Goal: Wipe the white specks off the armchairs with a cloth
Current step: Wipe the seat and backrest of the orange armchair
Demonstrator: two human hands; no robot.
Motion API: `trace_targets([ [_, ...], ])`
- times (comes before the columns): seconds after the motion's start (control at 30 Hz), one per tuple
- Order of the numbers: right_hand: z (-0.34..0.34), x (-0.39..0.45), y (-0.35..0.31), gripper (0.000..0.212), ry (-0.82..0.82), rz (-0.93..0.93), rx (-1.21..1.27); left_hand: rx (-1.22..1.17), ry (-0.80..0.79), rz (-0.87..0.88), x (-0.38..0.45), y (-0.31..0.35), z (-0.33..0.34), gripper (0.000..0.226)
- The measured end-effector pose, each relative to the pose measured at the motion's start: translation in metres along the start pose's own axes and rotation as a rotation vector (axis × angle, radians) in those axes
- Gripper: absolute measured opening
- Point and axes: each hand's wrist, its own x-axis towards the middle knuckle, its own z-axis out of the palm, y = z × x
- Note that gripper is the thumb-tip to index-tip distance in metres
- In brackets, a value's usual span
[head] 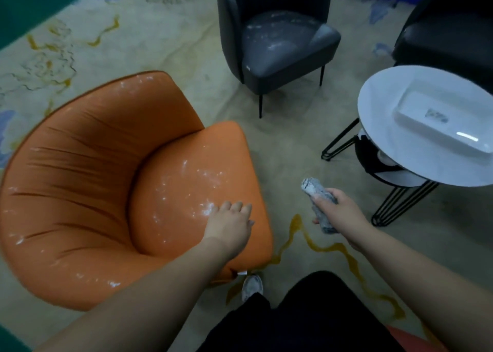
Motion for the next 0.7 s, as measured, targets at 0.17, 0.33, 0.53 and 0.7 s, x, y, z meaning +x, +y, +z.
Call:
trace_targets([
  [0.17, 0.012, 0.057, -0.028, 0.021, -0.034, -0.07, -0.113, -0.032, -0.009, -0.089, 0.035, -0.012, -0.017, 0.052],
  [0.33, 0.009, 0.123, -0.062, 0.017, -0.161, -0.134, -0.221, -0.115, -0.012, -0.255, 0.075, -0.01, -0.026, 0.052],
  [0.53, -0.008, 0.206, -0.11, 0.012, -0.379, -0.266, -0.416, -0.257, -0.035, -0.556, 0.116, 0.008, -0.036, 0.053],
  [0.7, -0.001, 0.253, -0.141, 0.026, -0.554, -0.33, -0.579, -0.379, -0.041, -0.766, 0.13, 0.027, -0.046, 0.053],
])
